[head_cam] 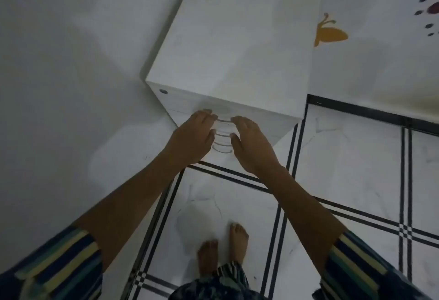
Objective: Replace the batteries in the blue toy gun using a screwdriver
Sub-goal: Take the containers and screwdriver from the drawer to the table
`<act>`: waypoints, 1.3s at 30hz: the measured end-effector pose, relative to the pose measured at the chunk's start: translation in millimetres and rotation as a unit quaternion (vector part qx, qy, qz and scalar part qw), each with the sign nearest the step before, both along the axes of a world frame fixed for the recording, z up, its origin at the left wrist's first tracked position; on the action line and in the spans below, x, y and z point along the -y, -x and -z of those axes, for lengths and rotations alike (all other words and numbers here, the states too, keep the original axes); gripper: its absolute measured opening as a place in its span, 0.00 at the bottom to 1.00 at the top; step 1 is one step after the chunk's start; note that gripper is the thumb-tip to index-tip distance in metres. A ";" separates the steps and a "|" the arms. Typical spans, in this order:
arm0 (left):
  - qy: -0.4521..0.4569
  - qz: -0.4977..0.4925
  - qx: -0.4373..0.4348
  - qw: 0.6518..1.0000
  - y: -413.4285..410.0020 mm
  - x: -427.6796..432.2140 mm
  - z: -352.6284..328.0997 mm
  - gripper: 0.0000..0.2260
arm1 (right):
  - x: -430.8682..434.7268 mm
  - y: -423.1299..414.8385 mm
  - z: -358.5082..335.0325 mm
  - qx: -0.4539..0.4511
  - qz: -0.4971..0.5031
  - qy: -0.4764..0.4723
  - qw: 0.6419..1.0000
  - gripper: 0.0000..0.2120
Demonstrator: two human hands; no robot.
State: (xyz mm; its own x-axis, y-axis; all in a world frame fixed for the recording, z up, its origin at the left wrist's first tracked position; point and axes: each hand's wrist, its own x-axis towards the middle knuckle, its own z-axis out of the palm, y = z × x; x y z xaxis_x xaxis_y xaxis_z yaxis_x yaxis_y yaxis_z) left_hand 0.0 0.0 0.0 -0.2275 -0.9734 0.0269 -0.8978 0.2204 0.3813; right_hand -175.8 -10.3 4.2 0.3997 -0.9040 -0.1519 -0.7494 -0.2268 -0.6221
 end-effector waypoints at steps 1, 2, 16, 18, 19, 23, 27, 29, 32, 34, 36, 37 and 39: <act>-0.015 -0.005 -0.007 1.000 -1.4 8.4 14.2 0.18 | 6.2 -1.1 13.1 -0.001 -0.003 -0.003 1.000 0.21; -0.028 -0.011 -0.014 0.999 -2.9 15.1 23.9 0.19 | 12.5 -1.1 24.4 0.000 -0.004 -0.008 1.000 0.22; -0.069 -0.026 0.035 0.997 -8.3 25.2 75.3 0.29 | 6.6 -18.2 72.3 -0.040 0.010 0.006 0.999 0.30; -0.072 -0.046 0.006 0.996 -2.7 27.2 75.9 0.26 | 10.5 -19.3 72.1 -0.050 0.020 0.027 0.998 0.31; -0.074 -0.056 0.002 0.996 0.8 28.3 74.9 0.24 | 11.7 -19.9 72.6 -0.052 0.025 0.027 0.998 0.30; -0.072 -0.081 0.044 0.993 11.1 27.4 66.3 0.16 | 5.4 -21.2 70.9 -0.046 0.038 0.024 0.998 0.22; -0.051 -0.079 0.063 0.994 7.9 8.9 57.9 0.09 | -15.8 -21.5 60.6 0.008 0.102 0.149 0.984 0.14; 0.009 -0.069 0.011 0.997 0.6 -2.6 49.5 0.11 | -24.4 -22.4 54.3 -0.002 0.130 0.235 0.963 0.13; 0.104 -0.074 -0.048 0.991 -10.9 -12.6 28.9 0.14 | -28.3 -23.6 44.6 -0.045 0.155 0.294 0.942 0.12; 0.127 -0.086 -0.044 0.987 -16.9 -10.6 23.6 0.13 | -25.1 -25.9 40.8 -0.080 0.157 0.255 0.951 0.12; 0.104 -0.082 -0.040 0.990 -23.4 -6.0 28.3 0.14 | -21.9 -28.5 40.3 -0.103 0.160 0.188 0.964 0.12; 0.083 -0.070 -0.044 0.993 -27.0 -5.0 32.5 0.15 | -21.6 -30.0 39.7 -0.099 0.165 0.149 0.970 0.12; 0.047 -0.061 -0.066 0.995 -31.6 -7.1 39.9 0.16 | -24.7 -32.5 40.1 -0.083 0.179 0.092 0.976 0.12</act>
